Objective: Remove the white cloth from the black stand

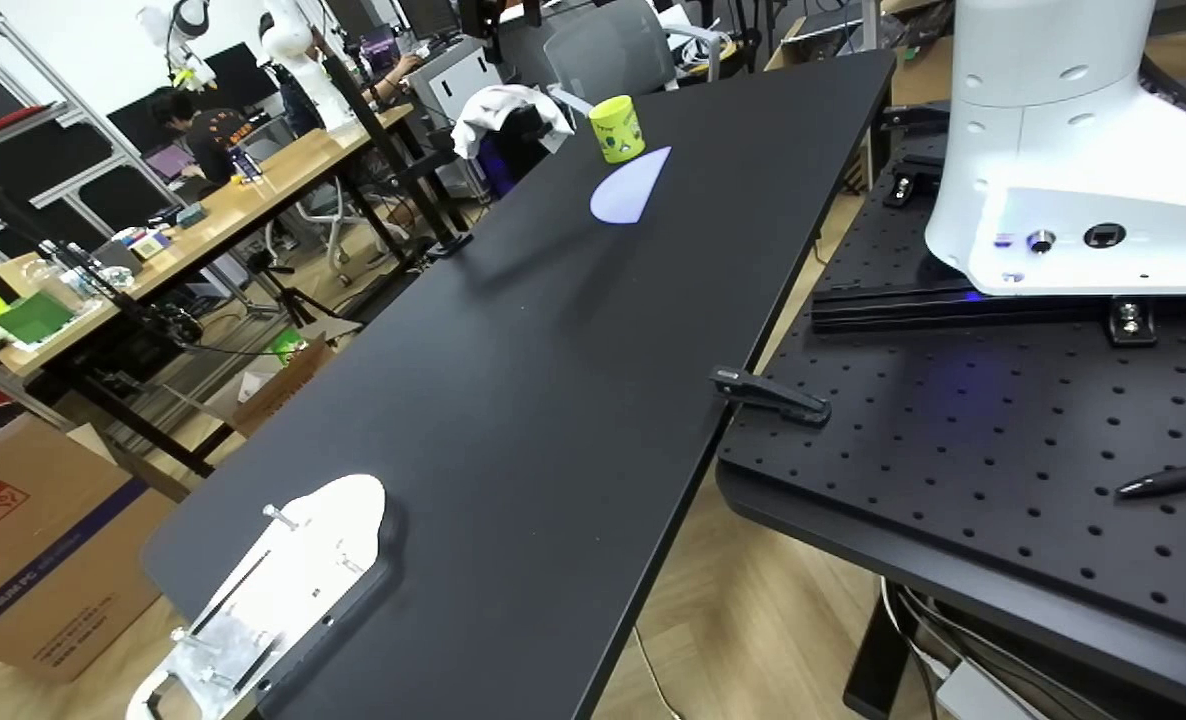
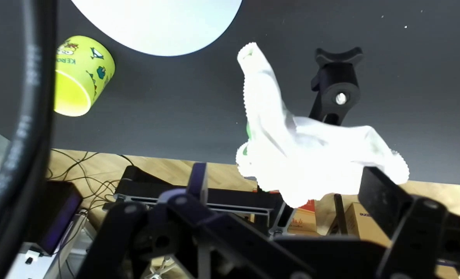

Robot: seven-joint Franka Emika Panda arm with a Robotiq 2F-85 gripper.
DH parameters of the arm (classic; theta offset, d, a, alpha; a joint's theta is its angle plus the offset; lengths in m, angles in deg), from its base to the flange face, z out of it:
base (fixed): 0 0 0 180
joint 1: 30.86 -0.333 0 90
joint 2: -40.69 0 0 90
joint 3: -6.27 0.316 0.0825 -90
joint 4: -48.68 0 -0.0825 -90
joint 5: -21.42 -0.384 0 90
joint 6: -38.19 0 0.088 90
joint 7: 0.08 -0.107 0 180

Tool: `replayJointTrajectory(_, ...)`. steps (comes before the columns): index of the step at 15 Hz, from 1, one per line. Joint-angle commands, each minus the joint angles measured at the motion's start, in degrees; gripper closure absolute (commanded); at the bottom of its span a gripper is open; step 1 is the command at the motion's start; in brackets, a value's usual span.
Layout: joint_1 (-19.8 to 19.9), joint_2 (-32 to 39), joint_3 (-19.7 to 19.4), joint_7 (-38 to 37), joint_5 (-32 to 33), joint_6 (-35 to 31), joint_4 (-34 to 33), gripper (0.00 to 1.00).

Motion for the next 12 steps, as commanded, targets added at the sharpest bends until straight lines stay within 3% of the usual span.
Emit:
replayJointTrajectory(1,-2.4,6.2,-1.1,-0.3,-0.5,-0.1,-5.7,0.00)
replayJointTrajectory(3,-3.6,8.3,-1.5,0.4,-1.6,0.3,-7.5,0.00)
replayJointTrajectory(5,-4.6,9.9,-1.6,1.1,-3.0,1.3,-8.7,0.26)
replayJointTrajectory(12,-6.3,11.7,-1.8,1.9,-7.0,3.8,-10.1,0.76)
